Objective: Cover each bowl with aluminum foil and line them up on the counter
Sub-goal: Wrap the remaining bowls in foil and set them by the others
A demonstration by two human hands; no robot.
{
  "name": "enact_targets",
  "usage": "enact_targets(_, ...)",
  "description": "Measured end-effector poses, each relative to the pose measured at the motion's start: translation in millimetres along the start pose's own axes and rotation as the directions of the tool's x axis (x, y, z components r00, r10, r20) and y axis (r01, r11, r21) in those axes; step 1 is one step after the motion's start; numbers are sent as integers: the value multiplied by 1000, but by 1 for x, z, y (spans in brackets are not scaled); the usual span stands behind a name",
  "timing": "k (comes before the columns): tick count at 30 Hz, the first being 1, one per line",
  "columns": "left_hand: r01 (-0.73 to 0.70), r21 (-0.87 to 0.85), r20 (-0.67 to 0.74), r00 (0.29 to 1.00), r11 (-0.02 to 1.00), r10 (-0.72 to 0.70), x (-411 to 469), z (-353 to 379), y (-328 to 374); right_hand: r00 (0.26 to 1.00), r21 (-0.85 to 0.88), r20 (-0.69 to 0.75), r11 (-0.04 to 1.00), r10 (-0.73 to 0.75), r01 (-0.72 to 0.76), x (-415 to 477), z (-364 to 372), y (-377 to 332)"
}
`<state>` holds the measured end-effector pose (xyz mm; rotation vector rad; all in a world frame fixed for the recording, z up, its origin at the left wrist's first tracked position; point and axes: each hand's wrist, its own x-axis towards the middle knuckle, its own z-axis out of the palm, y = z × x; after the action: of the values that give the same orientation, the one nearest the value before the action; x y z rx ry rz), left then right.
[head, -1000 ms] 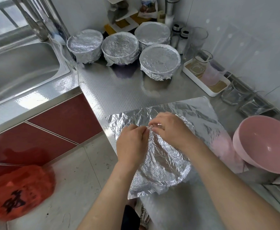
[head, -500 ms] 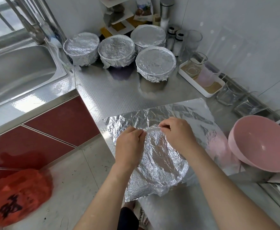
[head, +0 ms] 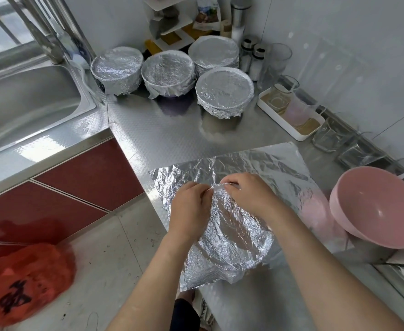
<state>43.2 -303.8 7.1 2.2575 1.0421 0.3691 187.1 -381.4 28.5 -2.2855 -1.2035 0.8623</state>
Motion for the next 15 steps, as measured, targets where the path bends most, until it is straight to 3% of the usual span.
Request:
enact_targets(8,-64,-141,246,964,988,97,17,-6,5,1000,113,10,994,6,-7,5,-5,1)
enact_targets(15,-89,-210,242,960,974,140,16,-2,6,998,10,-58,1000,-22,22,4,0,6)
